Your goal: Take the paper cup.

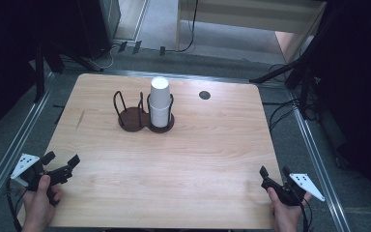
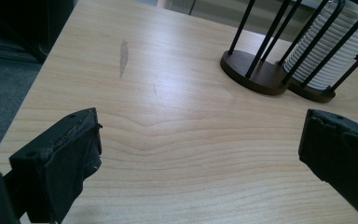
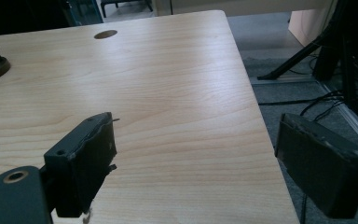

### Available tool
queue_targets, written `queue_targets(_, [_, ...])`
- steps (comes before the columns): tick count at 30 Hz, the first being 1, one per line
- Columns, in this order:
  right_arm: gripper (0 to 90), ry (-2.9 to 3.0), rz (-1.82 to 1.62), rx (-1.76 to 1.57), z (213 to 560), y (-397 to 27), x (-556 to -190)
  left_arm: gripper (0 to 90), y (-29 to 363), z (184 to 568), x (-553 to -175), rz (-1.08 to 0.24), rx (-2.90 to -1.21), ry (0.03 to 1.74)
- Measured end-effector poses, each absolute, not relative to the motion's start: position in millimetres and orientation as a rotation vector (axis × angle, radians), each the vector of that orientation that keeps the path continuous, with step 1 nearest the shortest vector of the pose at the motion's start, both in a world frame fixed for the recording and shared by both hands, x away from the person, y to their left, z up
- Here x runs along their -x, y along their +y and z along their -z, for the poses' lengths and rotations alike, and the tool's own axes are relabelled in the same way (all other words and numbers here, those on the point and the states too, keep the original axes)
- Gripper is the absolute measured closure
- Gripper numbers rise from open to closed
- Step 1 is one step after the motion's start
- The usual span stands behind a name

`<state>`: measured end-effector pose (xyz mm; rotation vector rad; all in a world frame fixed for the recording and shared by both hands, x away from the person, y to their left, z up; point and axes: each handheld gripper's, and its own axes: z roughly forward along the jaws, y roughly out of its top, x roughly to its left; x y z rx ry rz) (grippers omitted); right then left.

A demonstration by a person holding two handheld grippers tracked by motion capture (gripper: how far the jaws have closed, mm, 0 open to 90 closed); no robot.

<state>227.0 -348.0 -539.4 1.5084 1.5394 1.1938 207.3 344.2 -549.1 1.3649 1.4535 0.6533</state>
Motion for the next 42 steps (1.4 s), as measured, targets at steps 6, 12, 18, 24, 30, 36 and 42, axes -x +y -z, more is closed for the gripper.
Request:
queue_targets(6, [12.2,1.566,-1.155,-1.526,536.5,-337.3,-232.6,0.0,340.3,549.1,-210.4,-0.67,-1.39,1.457])
queue_targets(12, [12.1,1.594,-1.16,-1.505,523.9,-319.7,-244.7,0.0,338.9,549.3,-209.4,-0.682,-1.396,1.436])
queue_targets(18, [12.1,1.629,-1.168,-1.479,505.6,-303.0,-260.2,0.0,338.8,549.3,-208.1,-0.681,-1.398,1.42])
queue_targets(24, [12.1,1.672,-1.18,-1.447,487.3,-283.5,-278.2,0.0,337.7,549.9,-209.3,-0.672,-1.422,1.41])
queue_targets(30, [12.1,1.701,-1.195,-1.419,474.4,-261.4,-295.0,0.0,339.0,550.5,-210.0,-0.651,-1.419,1.413])
queue_targets(36, [12.0,1.731,-1.214,-1.39,462.6,-238.7,-309.9,0.0,339.5,550.8,-210.4,-0.641,-1.414,1.415])
queue_targets(42, [10.5,1.754,-1.248,-1.375,450.1,-217.4,-322.4,0.0,339.7,551.1,-210.9,-0.635,-1.416,1.417])
